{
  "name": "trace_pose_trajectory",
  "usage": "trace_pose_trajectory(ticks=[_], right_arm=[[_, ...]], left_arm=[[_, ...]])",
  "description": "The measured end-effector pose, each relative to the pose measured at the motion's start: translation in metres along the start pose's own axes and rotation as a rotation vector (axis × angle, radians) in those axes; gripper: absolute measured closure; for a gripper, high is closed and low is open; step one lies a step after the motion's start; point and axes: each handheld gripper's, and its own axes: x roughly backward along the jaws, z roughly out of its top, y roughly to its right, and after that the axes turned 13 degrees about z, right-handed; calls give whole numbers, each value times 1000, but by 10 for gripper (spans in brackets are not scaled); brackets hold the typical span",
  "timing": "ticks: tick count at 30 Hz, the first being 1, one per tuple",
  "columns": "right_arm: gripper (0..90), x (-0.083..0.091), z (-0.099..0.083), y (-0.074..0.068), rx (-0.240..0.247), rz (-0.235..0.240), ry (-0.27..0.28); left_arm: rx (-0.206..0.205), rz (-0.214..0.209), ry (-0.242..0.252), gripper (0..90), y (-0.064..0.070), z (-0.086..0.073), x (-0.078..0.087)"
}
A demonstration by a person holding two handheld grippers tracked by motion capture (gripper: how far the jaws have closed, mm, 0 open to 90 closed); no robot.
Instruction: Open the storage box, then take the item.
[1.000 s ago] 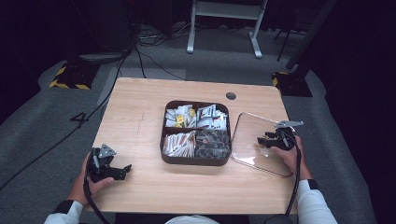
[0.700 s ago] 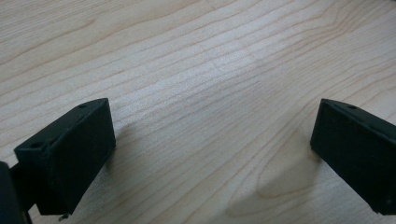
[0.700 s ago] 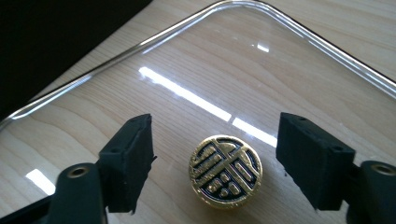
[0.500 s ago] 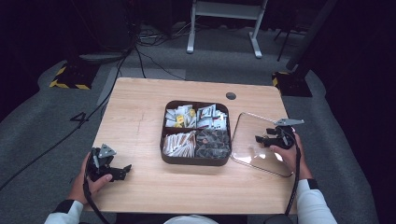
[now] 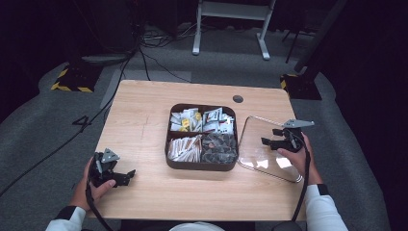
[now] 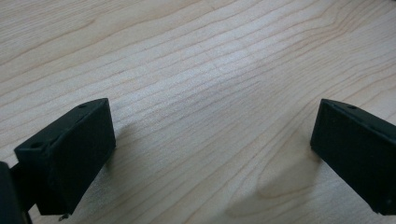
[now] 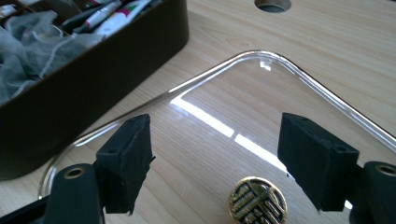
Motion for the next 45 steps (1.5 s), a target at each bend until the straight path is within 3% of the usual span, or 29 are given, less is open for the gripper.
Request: trace_pose_trajectory(ticks=[11,19,29,45], right_arm=[[282,-3,27,-21,68,37,19],[291,-15,48,-40,137,69,16],[293,-26,64,-54,165,100,16],[297,-68,94,-70,200,126,-21]], left_arm=[[-2,0,1,2,0,0,0],[-4,-1,2,1,0,1,-1],[-4,2,1,2,0,1,0],[-4,2,1,2,0,1,0]])
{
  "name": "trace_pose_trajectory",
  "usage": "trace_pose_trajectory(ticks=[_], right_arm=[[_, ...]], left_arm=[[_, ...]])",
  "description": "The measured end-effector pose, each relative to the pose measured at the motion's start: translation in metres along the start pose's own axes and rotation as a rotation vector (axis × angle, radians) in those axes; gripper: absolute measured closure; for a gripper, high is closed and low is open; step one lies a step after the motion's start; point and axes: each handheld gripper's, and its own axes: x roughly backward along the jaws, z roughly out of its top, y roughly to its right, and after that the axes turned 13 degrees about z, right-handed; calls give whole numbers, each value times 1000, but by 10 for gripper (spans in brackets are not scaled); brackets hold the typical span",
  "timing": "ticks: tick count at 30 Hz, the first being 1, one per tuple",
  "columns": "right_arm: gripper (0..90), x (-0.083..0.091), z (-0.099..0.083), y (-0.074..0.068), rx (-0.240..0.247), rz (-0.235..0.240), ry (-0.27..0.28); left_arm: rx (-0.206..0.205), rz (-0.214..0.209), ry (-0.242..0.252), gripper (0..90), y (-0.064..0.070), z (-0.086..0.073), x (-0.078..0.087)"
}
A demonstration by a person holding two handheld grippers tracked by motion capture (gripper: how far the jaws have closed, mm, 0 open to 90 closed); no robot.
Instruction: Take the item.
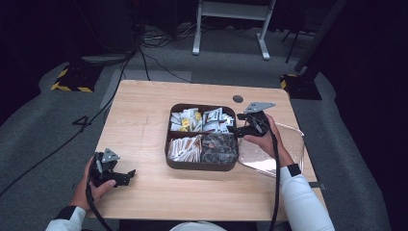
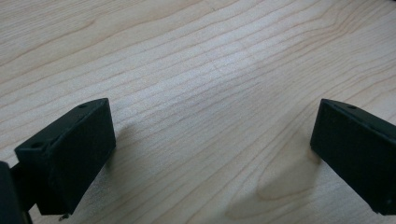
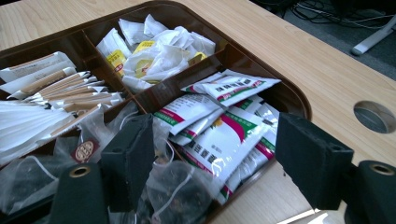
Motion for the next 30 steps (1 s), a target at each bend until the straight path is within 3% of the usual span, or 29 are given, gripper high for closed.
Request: trace_pose_trajectory(ticks=[14,25,30], right_arm=[[300,-32,17,0,5,10,-38],[301,-59,25,7,-12,0,-74],[299,-69,25,13,-42,-2,-91]], left_arm=[[1,1,0,2,0,0,0],[2,2,0,3,0,0,0],[1,2,0,3,0,0,0]])
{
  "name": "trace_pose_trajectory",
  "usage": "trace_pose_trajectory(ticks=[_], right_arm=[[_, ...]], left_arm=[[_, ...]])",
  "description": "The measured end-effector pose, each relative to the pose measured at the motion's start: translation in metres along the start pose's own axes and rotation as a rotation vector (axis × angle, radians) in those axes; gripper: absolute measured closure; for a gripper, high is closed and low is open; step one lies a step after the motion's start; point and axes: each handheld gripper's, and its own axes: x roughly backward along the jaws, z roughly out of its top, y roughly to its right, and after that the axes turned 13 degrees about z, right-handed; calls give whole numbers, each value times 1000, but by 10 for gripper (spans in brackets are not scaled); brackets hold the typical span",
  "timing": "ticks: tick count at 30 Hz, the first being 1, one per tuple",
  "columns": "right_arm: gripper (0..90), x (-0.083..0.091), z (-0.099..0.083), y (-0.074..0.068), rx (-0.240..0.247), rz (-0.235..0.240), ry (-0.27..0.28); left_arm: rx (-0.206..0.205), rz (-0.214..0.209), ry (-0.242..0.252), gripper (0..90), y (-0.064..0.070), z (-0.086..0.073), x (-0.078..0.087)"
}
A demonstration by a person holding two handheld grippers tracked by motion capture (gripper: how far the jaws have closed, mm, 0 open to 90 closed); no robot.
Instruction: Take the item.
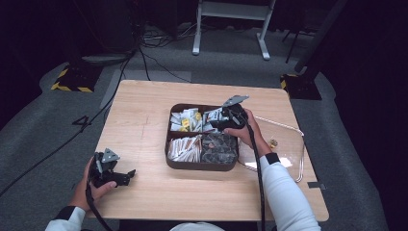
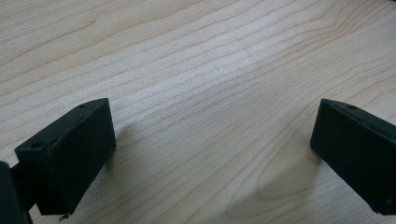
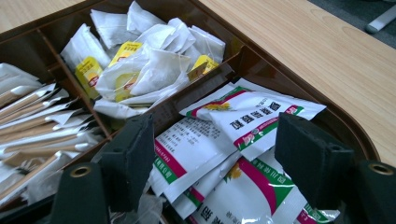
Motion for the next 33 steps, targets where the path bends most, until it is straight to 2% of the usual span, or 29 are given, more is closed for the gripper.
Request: trace_pose_trajectory(ticks=[4,7,9,15,19,23,25,30,33], right_arm=[[296,-4,1,6,-23,-14,0],[290,-9,0,13,-58,-33,-8],[290,-11,0,18,-85,-29,0],[298,-18,1,25,-123,-48,-2],[305,-22,5,29,-167,-67,-12],[291,-25,6,32,-176,-71,-38],[294,-25,7,32,-177,-69,-34],[306,-22,12,27,-162,-53,0],[358,-19,15,23,-143,-34,36]], left_arm=[[2,0,0,3,0,0,0],[2,0,0,3,0,0,0],[2,1,0,3,0,0,0],[2,1,0,3,0,0,0],[4,1,0,3,0,0,0],[3,1,0,3,0,0,0],[3,1,1,3,0,0,0],[4,1,0,3,0,0,0],[4,1,0,3,0,0,0]])
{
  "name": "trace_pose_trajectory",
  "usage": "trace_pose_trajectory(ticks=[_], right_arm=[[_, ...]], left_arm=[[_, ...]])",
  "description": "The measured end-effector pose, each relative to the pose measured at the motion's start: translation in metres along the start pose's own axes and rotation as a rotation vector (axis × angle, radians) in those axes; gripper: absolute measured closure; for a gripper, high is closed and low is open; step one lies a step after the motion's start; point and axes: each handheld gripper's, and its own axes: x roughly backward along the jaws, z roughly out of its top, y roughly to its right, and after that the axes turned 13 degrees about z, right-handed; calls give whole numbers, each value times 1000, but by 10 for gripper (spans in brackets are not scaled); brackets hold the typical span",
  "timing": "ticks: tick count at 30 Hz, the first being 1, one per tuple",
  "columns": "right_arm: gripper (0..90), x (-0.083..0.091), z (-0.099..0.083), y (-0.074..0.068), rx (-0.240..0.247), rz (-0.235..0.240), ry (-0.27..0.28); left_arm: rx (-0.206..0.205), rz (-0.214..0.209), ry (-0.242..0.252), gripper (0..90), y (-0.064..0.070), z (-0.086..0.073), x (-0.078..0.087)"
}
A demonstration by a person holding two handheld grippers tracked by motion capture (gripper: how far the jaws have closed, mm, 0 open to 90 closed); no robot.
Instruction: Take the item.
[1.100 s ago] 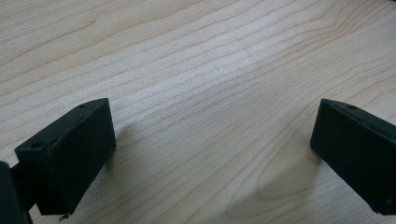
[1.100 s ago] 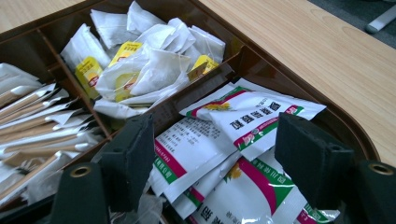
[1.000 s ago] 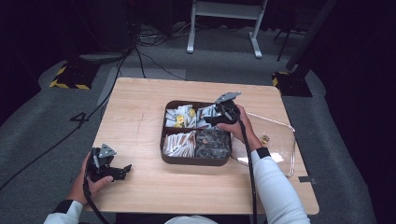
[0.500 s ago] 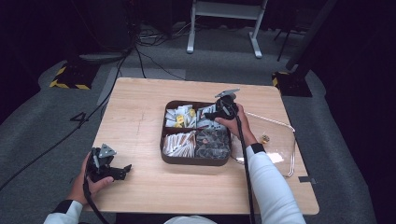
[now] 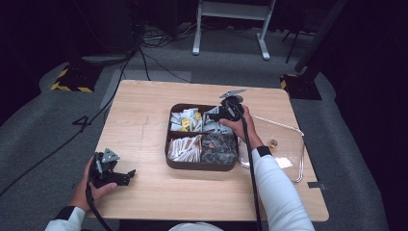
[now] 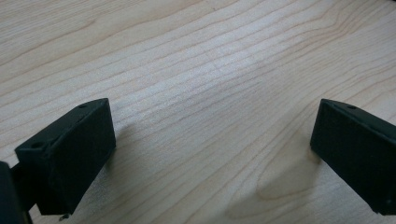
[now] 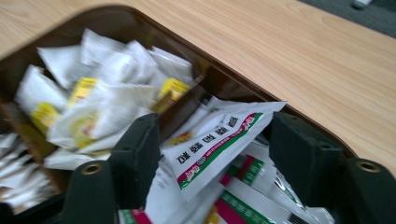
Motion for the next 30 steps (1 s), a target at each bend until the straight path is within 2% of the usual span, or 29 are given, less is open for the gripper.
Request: trace_pose_trajectory(ticks=[2,3,4,5,7,8,10,13,21,30], right_arm=[[389,1,2,-3,10,9,10],[446,-1,2,-5,17,24,-5],[437,-3,2,-6,19,29,-14],[442,-6,2,-7,29,28,-28],[508,-15,3,-11,39,19,-56],[508,-15,3,-11,39,19,-56],[574,-19,3,-13,40,23,-62],[676,-21,3,-15,50,35,-63],[859,-14,-1,-18,64,46,-33],[889,5,-6,-21,90,60,28]], left_arm=[[0,0,0,3,0,0,0],[0,0,0,3,0,0,0],[0,0,0,3,0,0,0],[0,0,0,3,0,0,0],[1,0,0,3,0,0,0],[0,0,0,3,0,0,0],[1,0,0,3,0,0,0],[2,0,0,4,0,0,0],[4,-2,0,4,0,0,0],[3,-1,0,4,0,0,0]])
